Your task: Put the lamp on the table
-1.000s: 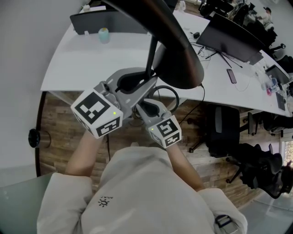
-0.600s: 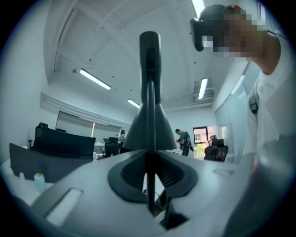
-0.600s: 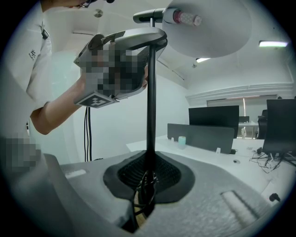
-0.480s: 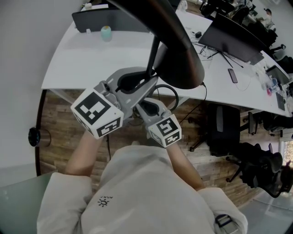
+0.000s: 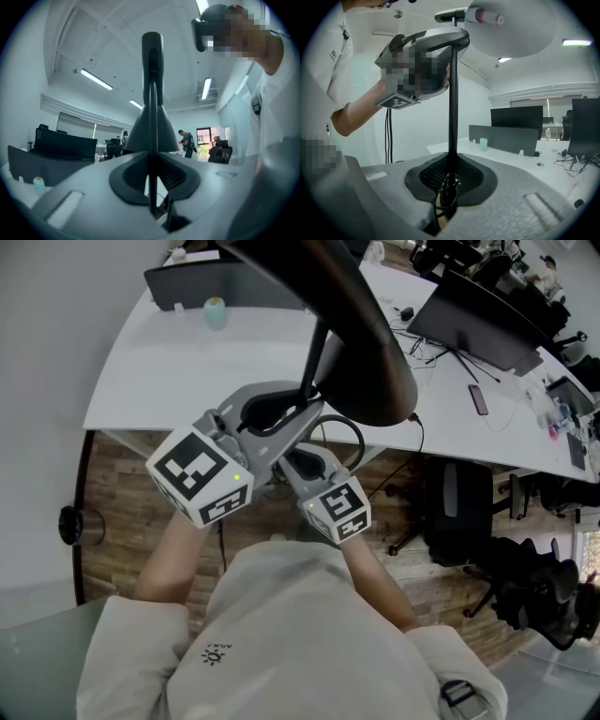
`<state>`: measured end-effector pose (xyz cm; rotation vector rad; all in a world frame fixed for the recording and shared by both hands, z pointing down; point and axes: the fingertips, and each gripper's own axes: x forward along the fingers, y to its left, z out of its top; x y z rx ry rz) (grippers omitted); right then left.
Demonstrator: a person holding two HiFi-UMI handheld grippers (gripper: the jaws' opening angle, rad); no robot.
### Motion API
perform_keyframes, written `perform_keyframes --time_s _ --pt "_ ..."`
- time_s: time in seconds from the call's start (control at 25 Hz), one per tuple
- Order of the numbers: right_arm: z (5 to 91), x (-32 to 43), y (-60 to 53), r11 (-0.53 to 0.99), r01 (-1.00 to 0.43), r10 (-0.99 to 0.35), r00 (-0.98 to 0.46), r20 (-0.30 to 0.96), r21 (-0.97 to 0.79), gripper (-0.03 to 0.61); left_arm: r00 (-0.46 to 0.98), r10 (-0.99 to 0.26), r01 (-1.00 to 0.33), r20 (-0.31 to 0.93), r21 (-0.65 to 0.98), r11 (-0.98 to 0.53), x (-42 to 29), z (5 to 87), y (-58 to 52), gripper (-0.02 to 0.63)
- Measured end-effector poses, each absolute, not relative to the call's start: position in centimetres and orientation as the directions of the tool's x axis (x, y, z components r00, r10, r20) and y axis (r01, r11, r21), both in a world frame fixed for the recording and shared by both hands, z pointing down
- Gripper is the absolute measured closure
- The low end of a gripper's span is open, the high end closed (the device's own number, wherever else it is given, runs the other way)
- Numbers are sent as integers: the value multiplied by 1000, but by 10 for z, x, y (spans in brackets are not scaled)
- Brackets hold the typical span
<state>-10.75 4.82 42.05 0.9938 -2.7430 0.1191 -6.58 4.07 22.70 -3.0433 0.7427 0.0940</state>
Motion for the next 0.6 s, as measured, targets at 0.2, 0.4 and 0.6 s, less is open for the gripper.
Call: perform_keyframes --time_s 0.2,0.4,0.6 --pt "419 -93 26 760 -650 -630 -739 238 -6 532 890 -452 -453 -57 9 -892 -52 225 19 575" --pt "421 -81 3 760 -649 -629 -740 239 -10 532 891 -451 -451 -51 11 -892 -39 228 -5 575" --pt "423 -68 -24 763 -646 -624 -744 240 -17 532 892 -450 -450 -43 8 -893 -24 230 -33 575"
